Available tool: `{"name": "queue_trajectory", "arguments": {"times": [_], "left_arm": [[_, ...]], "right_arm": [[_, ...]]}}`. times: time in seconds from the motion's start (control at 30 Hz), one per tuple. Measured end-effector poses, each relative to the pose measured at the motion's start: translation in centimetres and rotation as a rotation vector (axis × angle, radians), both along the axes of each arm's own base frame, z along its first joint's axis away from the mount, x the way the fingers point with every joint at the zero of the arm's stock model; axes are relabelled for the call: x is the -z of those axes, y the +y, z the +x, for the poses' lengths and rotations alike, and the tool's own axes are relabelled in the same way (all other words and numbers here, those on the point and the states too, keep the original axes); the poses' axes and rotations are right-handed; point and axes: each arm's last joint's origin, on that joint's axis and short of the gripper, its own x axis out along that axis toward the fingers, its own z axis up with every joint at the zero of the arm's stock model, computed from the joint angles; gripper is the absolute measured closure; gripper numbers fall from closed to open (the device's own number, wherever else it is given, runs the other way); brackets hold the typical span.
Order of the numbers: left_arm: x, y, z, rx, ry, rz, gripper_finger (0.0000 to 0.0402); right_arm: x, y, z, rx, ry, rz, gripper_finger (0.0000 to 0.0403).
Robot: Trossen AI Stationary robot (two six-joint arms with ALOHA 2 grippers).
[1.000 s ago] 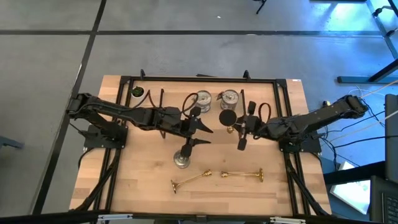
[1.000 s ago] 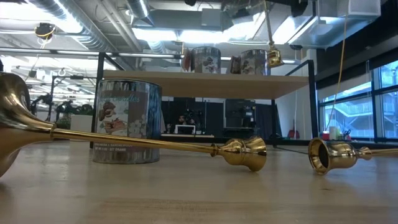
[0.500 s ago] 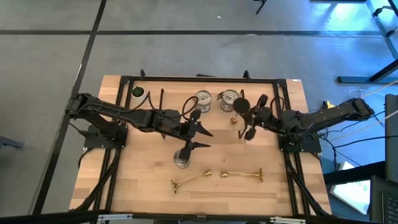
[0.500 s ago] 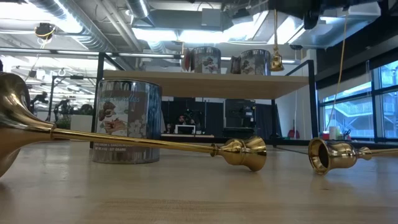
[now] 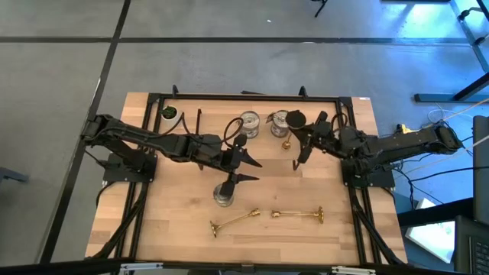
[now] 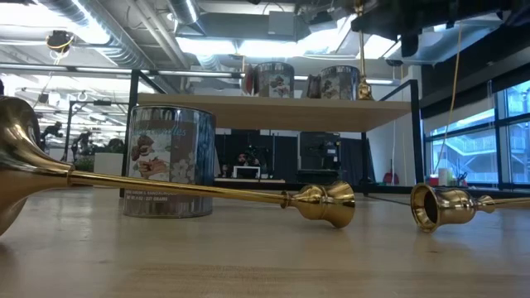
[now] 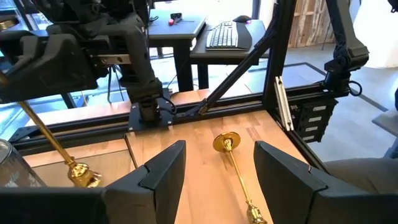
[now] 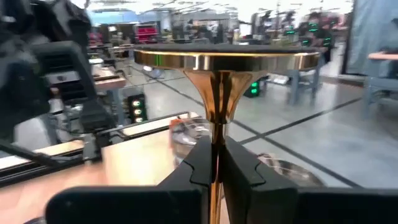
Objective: Pick & Place candle stick holders
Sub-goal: Put the left gold candle holder on the shelf
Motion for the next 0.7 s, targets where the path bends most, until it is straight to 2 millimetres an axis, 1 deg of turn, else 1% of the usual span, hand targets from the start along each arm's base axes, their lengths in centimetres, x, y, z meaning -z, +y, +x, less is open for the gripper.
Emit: {"name": "queue_trajectory", "arguments": {"times": [0.2,0.37,0.53,0.7], "left_arm": [[0.0,0.0,0.0,0.0,0.004,-0.001,0.0215],[0.0,0.0,0.0,0.0,0.004,0.0,0.0215],[0.1,0.0,0.0,0.0,0.005,0.0,0.0215],[0.1,0.0,0.0,0.0,0.009,0.0,0.0215]], "right_arm": [[0.3,0.5,0.3,-0.037,0.015,-0.004,0.0387],[0.6,0.7,0.9,-0.053,0.042,-0.046,0.0387],[0.8,0.8,1.4,-0.054,0.035,-0.048,0.0387],[0.9,0.9,1.6,-0.074,0.031,-0.048,0.0387]]}}
